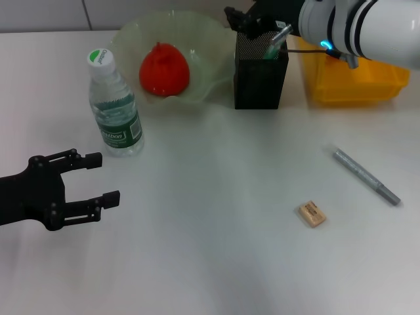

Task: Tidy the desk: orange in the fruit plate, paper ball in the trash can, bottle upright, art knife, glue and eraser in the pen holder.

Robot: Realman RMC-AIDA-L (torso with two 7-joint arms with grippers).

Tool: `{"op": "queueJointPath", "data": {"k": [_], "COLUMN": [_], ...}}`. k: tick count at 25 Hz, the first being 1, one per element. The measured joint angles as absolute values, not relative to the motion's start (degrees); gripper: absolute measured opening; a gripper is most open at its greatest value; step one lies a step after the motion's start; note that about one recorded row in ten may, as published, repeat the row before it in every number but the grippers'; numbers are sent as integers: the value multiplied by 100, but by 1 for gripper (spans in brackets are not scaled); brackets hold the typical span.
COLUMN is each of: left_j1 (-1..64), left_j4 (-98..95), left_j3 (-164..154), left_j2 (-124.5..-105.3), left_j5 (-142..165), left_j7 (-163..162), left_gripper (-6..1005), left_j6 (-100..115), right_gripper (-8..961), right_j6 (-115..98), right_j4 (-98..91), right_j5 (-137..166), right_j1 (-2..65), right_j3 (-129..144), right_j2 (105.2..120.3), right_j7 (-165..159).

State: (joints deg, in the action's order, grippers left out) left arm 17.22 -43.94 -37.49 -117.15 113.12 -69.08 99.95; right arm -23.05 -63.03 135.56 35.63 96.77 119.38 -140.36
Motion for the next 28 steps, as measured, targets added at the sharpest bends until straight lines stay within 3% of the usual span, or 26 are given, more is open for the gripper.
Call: {"op": "queueJointPath", "data": {"k": [5, 7, 11, 17, 28], "left_j1": [1714, 1712, 1713, 1703, 1749], "left_j4": [-4394, -4395, -4394, -4394, -4395], "left_j3": [-3745, -3744, -3751, -3746, -3735], "left_j2": [-11715, -11716, -11715, -11716, -11726], "left_j5": [11312, 11312, 11312, 11304, 11265], "left_j7": [-6908, -6908, -6908, -6841, -6878], "left_gripper": [800, 800, 800, 800, 800], "left_j6": [10011, 10014, 10009, 10037, 10019], "right_gripper": [515, 715, 744, 765, 764], "right_j6": [-2329, -2332, -2394, -2851, -5102], "right_j4": [-6524, -6727, -7165, -8290, -8436], "right_j5": [13556, 13556, 13556, 13531, 10848], "right_j1": [3416, 3286, 2998, 2031, 1470], "right_j3": [9681, 9696, 9716, 9807, 8590], "right_j2": [11935, 11934, 11927, 11927, 11920], "right_j7": [-14034, -14032, -14027, -13748, -11307]}}
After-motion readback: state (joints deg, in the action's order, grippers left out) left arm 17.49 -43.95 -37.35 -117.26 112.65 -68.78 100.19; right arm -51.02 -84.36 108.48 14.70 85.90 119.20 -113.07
